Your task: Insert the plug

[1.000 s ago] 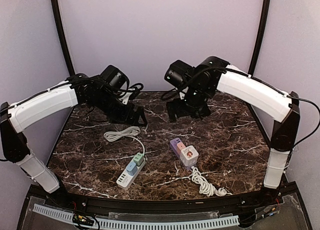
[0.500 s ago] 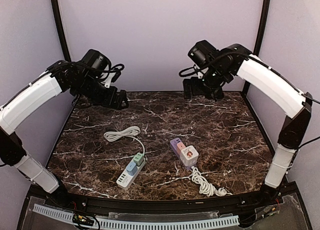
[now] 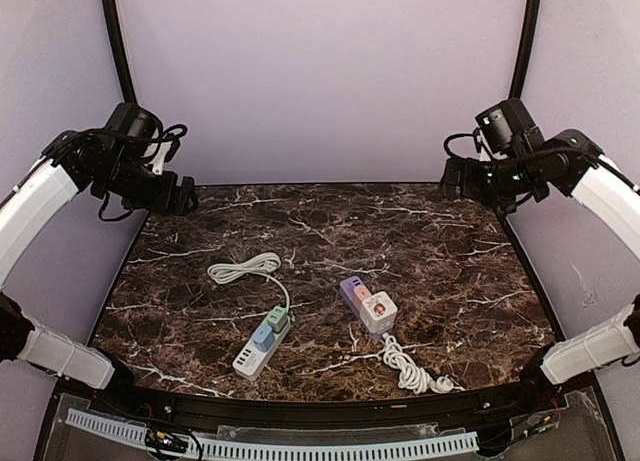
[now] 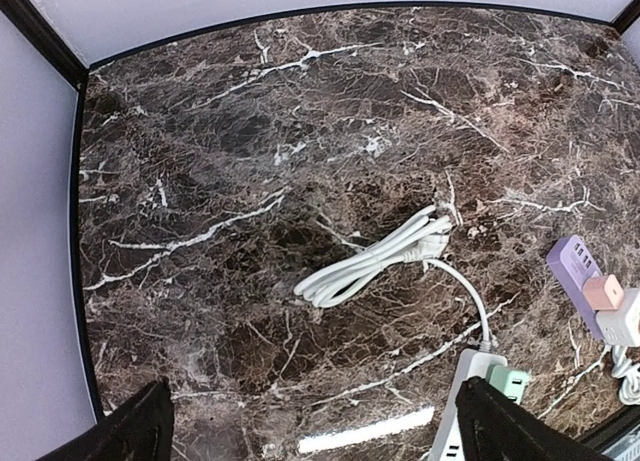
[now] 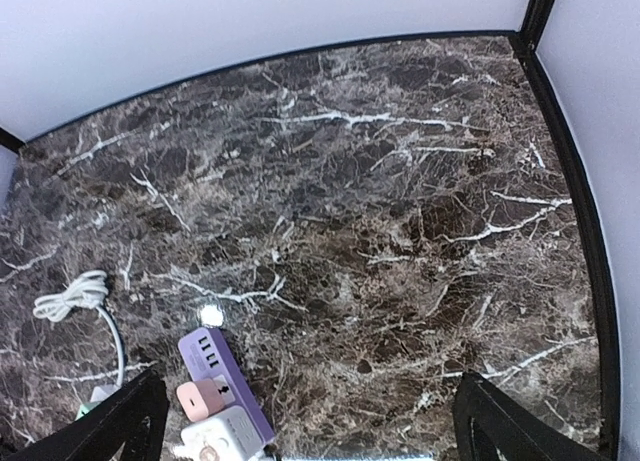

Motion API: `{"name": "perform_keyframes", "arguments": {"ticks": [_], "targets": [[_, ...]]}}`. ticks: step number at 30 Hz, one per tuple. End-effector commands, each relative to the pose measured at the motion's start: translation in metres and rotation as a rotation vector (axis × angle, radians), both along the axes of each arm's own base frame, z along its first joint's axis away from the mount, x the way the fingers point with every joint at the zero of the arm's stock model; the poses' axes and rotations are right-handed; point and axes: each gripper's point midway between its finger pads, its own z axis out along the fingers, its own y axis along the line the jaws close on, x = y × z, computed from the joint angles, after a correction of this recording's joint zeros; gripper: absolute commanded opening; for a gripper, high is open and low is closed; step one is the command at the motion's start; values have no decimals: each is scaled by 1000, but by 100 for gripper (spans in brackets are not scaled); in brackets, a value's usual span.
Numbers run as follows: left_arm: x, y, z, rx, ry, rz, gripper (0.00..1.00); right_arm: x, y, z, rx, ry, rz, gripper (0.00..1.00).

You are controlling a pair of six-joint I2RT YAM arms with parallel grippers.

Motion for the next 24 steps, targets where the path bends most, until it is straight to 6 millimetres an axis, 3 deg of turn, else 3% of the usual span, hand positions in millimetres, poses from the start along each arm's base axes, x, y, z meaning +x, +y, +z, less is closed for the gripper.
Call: {"name": "perform_keyframes", "arguments": {"ticks": [1, 10, 24], "targets": [[-9, 19, -11, 29, 10, 56, 99, -7, -17, 30, 152, -201, -73, 99], [-17, 33, -6, -10, -76, 143, 99, -42, -51, 33, 327, -341, -181, 99], [-41, 44, -4, -101, -290, 130, 99, -57, -60, -3, 363, -313, -206, 99]]}}
